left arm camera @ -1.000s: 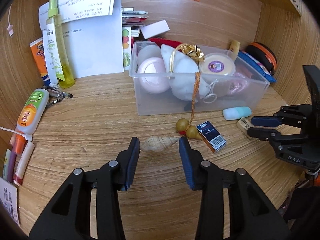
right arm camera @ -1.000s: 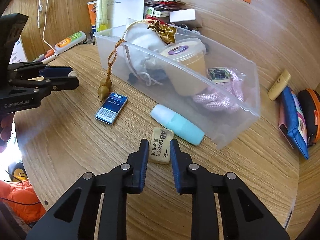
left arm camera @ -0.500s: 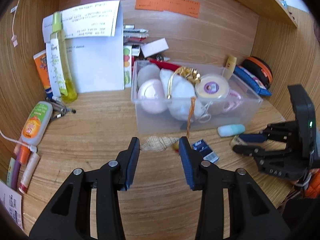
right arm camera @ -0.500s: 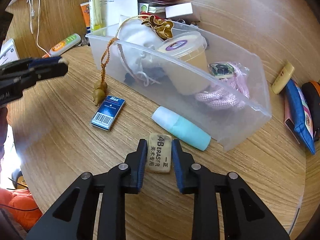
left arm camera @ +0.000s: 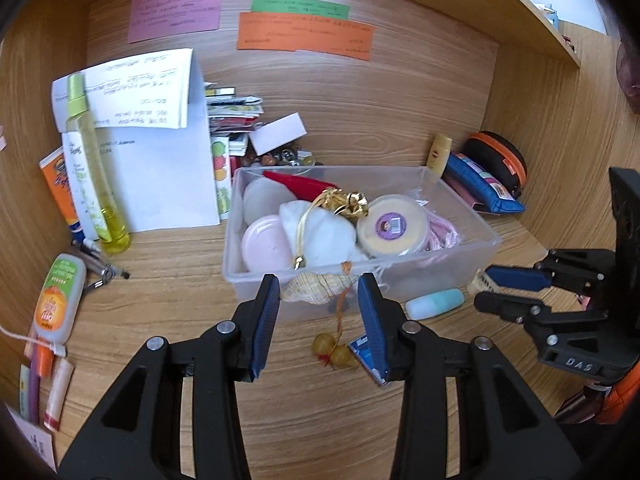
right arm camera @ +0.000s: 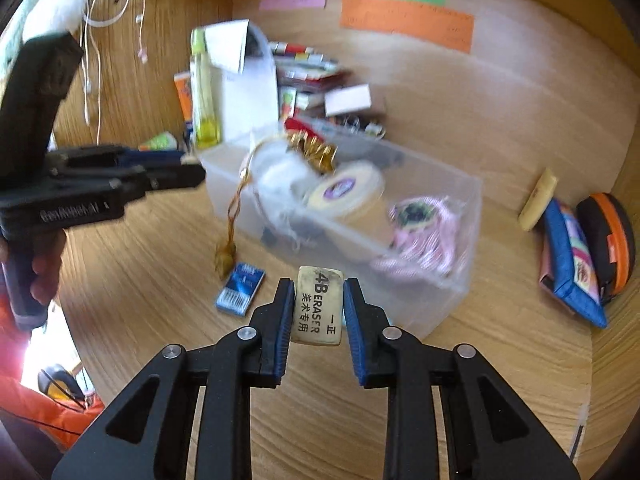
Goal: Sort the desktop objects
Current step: 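Carry the shell with the left gripper while the right carries the eraser to the box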
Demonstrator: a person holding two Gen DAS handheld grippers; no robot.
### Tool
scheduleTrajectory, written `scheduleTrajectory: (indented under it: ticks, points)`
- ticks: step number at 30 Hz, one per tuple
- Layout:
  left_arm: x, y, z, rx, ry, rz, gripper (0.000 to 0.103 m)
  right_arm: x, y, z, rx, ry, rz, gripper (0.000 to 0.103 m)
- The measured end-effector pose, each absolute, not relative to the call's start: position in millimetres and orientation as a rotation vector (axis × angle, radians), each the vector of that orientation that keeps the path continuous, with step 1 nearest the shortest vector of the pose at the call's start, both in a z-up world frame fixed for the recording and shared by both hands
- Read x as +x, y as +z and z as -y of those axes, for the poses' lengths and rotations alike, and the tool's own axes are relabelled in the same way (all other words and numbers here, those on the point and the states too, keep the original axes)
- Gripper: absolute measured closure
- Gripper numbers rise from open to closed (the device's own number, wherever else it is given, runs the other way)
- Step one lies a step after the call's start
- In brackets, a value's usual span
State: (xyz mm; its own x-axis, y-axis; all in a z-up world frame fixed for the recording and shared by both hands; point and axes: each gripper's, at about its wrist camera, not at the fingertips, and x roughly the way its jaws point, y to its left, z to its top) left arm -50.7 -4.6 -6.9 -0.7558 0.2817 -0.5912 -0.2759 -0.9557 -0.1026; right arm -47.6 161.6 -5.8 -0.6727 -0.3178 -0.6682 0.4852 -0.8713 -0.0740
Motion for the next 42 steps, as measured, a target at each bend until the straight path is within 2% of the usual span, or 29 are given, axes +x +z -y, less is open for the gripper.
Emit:
scheduleTrajectory:
  ticks: [13, 37, 39, 41, 42]
  points:
    - [-93, 4, -26, -0.902, 2.63, -0.019, 0.063, -78, 18, -188, 0.875, -2.595, -0.255, 0.08]
    - [-120, -23, -37, -0.975, 2.588, -0.085, 0.063, -121, -2, -186, 0.964, -2.593, -0.276, 0.08]
    - [-119, -23, -36, -0.973, 2.586, -0.087, 0.059, -119, -1, -185, 0.958, -2.594, -0.277, 0.08]
    - [-116, -22, -36, -0.962, 2.603, -0.091, 0.046, -118, 1, -184, 0.954, -2.597, -0.279, 0.08]
    - [-114, -20, -35, -0.952, 2.61, -0.092, 0.043, -117, 2, -184, 0.953, -2.601, -0.279, 0.08]
